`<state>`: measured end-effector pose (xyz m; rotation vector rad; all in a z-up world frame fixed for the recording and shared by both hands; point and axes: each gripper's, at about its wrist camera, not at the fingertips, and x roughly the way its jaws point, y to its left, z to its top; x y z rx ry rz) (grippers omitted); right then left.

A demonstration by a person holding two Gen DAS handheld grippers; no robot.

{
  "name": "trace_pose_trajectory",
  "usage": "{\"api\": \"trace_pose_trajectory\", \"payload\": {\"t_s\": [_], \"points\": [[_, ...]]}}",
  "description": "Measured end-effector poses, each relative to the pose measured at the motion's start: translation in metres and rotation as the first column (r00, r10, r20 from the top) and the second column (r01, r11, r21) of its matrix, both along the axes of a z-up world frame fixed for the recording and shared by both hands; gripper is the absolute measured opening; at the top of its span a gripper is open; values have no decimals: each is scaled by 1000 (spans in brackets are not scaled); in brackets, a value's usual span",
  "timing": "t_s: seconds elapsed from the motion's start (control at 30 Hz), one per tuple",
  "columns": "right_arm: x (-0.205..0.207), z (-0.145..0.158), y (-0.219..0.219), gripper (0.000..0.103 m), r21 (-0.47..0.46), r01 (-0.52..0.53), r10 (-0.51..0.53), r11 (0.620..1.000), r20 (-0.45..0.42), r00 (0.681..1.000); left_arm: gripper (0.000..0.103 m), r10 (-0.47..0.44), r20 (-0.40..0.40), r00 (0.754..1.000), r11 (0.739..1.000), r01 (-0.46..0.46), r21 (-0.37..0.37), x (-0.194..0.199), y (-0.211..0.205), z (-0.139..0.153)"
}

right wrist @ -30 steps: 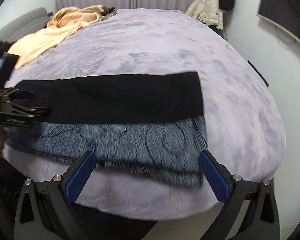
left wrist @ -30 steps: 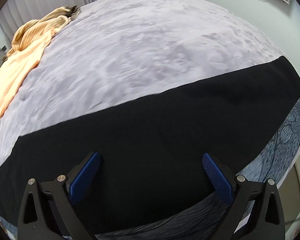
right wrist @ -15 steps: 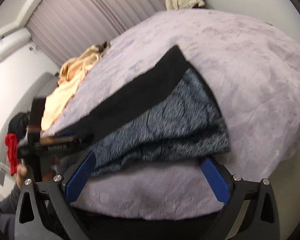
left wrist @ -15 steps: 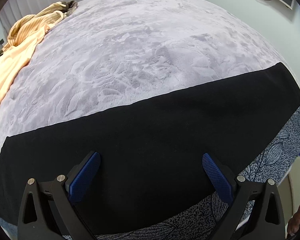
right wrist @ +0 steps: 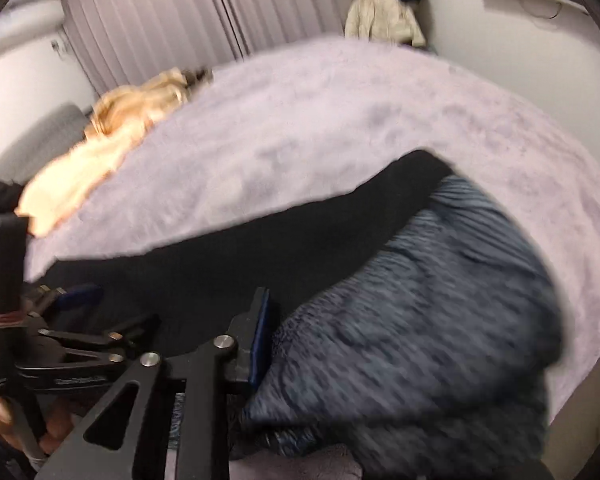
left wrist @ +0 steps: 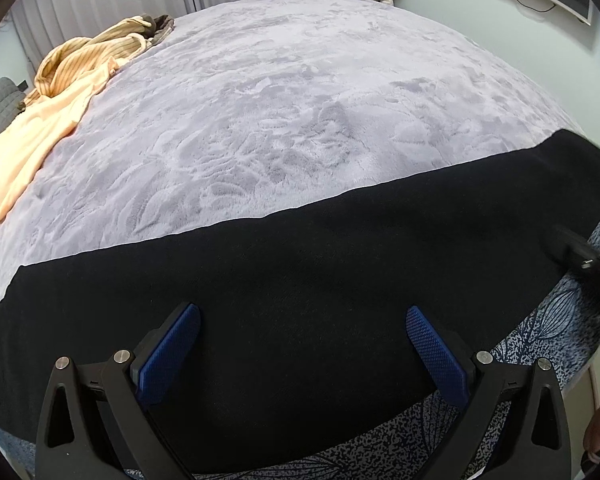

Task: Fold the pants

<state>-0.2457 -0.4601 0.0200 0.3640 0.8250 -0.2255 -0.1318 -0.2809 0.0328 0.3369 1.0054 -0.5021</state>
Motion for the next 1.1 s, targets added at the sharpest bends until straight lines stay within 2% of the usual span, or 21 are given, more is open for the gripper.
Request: {"api": "trace_pose_trajectory", "payload": {"t_s": [0.07,0.13,0.2,0.3,0.47,0.57,0.73,0.83,0.87,0.9,0.93,0.97,1.03,1.07,1.1], "points": [[3,-2,-6,31,38,31,-32,999,9,999,103,-4,4,1000,1000,4,-3,-2,2,1],[3,16,2,22,-19,41,-40,999,21,999,103,-9,-30,1000,1000,8,-18,-4,8,7],[1,42,24,17,-109,13,-4,994,79,997,103,45,-49,998,995,-49,-90,1,34,24],[1,78,64,16,-246,-26,62,969,137,989,103,173,-44,984,974,-177,-144,14,77,38],[15,114,140,16,-400,-131,220,907,185,958,103,317,-175,932,912,-350,-214,48,152,35],[33,103,189,16,-476,-207,310,855,149,939,103,370,-199,907,889,-409,-208,59,189,31],[63,60,275,16,-552,-359,454,752,40,890,103,492,-184,851,811,-525,-257,64,268,41],[78,25,317,16,-616,-421,496,665,-57,866,103,545,-180,819,783,-574,-240,79,300,34],[83,14,326,17,-615,-444,500,652,-92,861,103,555,-192,809,775,-587,-232,84,308,29],[88,4,333,24,-604,-471,503,642,-131,854,103,567,-202,798,766,-602,-227,85,315,27],[89,-2,338,26,-602,-492,506,629,-164,847,103,580,-208,788,754,-616,-228,84,322,25],[87,-4,343,31,-626,-493,506,604,-178,844,103,584,-205,785,751,-619,-231,84,326,25],[79,1,348,58,-643,-507,531,574,-180,828,103,590,-180,787,752,-617,-233,80,328,30],[75,7,349,79,-631,-521,548,575,-177,818,103,580,-166,797,761,-603,-238,76,324,35],[68,17,348,83,-627,-522,559,578,-162,813,103,561,-155,813,776,-582,-245,73,319,40]]}}
